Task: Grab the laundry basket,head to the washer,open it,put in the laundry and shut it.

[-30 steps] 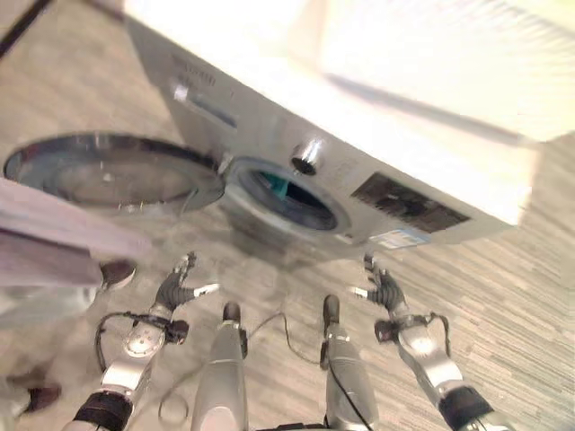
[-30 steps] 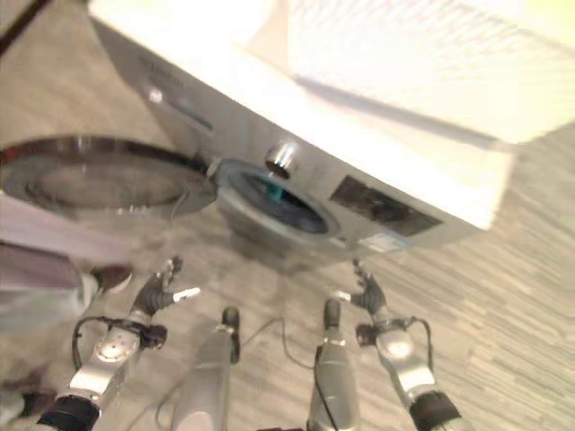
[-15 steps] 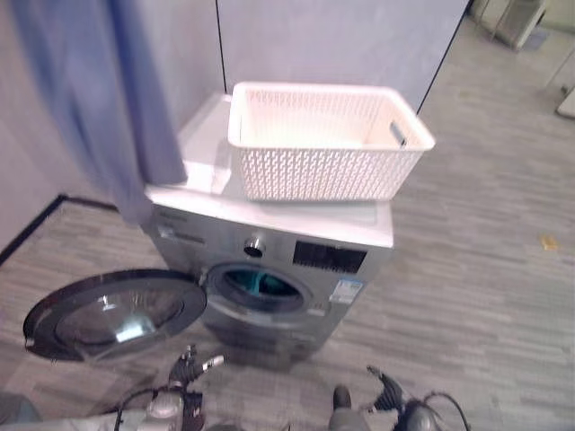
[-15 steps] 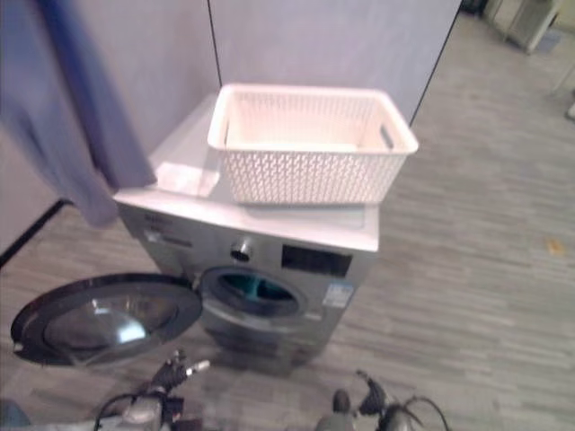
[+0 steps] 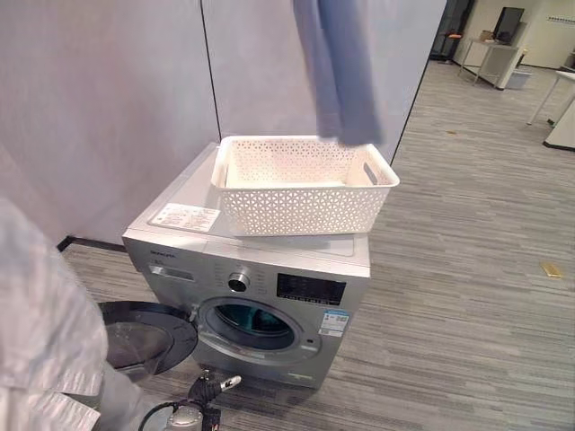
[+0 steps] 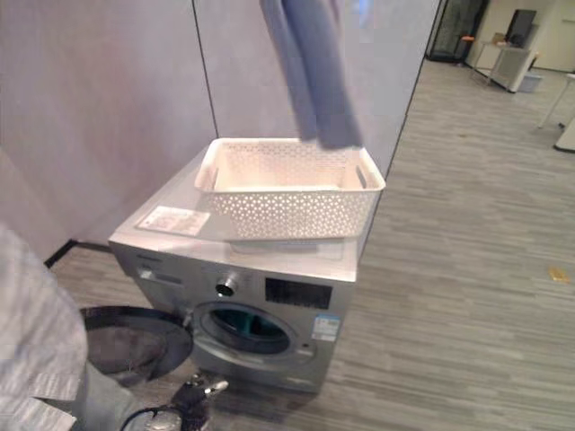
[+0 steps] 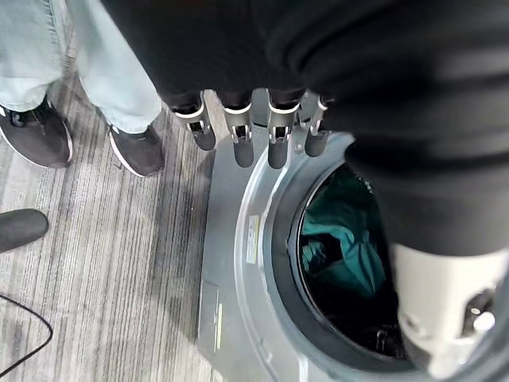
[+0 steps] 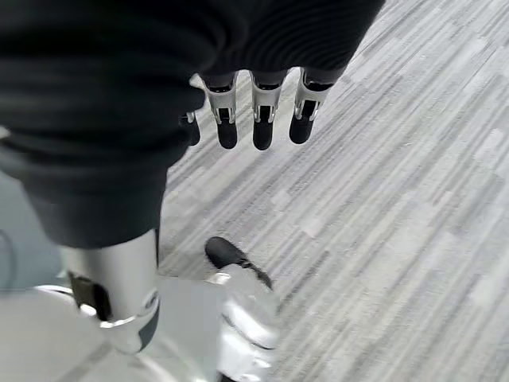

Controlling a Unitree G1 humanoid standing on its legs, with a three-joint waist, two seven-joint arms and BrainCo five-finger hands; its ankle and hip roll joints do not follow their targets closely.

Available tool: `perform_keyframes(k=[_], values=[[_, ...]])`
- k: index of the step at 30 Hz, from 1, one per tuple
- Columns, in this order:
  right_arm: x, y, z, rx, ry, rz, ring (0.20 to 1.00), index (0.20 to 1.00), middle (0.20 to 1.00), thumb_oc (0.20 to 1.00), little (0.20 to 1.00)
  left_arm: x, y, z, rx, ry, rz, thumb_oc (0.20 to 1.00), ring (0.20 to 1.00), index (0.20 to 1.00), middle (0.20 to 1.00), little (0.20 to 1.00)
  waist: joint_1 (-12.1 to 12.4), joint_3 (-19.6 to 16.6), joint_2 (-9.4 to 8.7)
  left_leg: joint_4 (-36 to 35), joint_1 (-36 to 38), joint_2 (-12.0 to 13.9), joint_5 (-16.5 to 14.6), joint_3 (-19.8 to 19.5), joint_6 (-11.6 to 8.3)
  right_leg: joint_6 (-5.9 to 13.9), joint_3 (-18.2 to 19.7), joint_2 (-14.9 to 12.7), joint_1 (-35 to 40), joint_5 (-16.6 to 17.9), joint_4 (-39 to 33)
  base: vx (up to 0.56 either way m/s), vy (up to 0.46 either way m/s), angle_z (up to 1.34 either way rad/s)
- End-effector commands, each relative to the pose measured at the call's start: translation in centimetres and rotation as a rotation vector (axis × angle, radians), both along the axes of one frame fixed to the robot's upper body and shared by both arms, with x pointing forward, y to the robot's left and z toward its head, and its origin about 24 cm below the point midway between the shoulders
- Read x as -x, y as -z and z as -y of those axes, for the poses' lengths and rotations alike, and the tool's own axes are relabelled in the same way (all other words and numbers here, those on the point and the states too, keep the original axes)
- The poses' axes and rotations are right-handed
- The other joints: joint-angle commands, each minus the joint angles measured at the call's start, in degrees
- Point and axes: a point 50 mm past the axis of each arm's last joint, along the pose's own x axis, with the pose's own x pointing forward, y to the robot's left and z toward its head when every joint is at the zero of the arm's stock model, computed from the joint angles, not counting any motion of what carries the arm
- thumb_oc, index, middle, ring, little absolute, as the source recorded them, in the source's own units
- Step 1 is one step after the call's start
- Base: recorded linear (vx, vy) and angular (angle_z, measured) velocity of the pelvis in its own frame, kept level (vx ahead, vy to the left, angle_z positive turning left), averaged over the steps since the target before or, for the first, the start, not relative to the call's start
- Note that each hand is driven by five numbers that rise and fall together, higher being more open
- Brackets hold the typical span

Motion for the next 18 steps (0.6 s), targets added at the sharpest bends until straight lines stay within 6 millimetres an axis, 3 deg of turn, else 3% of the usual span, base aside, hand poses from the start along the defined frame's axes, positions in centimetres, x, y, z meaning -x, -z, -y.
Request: perform_keyframes(k=[1, 7, 14, 17, 18], values=[[-2.8, -0.6, 0.6, 0.009, 0.035, 0.079, 1.000, 1.000, 1.000, 1.000, 1.000, -2.6, -1.3, -0.6, 0.002, -0.015, 0.100, 1.000, 1.000, 1.000, 1.000, 1.000, 0.39, 2.65, -0.34, 5.55, -1.58, 2.77, -6.25, -3.27, 1.80, 3.21, 2.02, -3.86, -3.26, -0.71, 3.36, 0.00, 0.000, 0.00], [-3.2, -0.8, 1.3, 0.024, 0.072, 0.096, 1.000, 1.000, 1.000, 1.000, 1.000, -1.9, -0.8, -0.6, 0.006, -0.033, 0.068, 1.000, 1.000, 1.000, 1.000, 1.000, 0.84, 2.43, 0.44, 4.34, -1.18, 3.21, -5.25, -3.08, 1.35, 3.12, 1.86, -3.45, -2.86, -1.27, 2.76, 0.00, 0.000, 0.00], [-1.9, -1.1, 3.4, 0.079, 0.206, 0.078, 1.000, 1.000, 1.000, 1.000, 1.000, -1.3, -0.5, -0.5, 0.015, -0.034, 0.046, 1.000, 1.000, 1.000, 1.000, 1.000, 0.97, 2.11, 1.29, 3.14, -1.48, 3.50, -4.08, -3.67, 0.80, 2.86, 0.79, -3.49, -2.00, -1.97, 2.61, 0.00, -0.002, 0.01], [-3.6, -2.3, 5.5, 0.109, 0.303, 0.193, 1.000, 1.000, 1.000, 1.000, 1.000, -1.2, -0.6, -0.8, 0.024, -0.050, 0.054, 1.000, 1.000, 1.000, 1.000, 1.000, 0.73, 2.21, 1.60, 2.95, -1.60, 3.68, -3.85, -3.81, 0.57, 2.90, 0.73, -3.37, -2.14, -1.99, 2.55, 0.00, -0.022, 0.07], [-5.9, -4.2, 7.5, 0.142, 0.335, 0.341, 1.000, 1.000, 1.000, 1.000, 1.000, -0.7, -0.6, -1.4, 0.020, -0.064, 0.047, 1.000, 1.000, 1.000, 1.000, 1.000, 0.45, 2.23, 1.54, 2.79, -1.70, 3.83, -3.63, -3.68, 0.39, 2.88, 1.05, -3.21, -2.40, -2.05, 2.52, 0.00, 0.000, 0.00]])
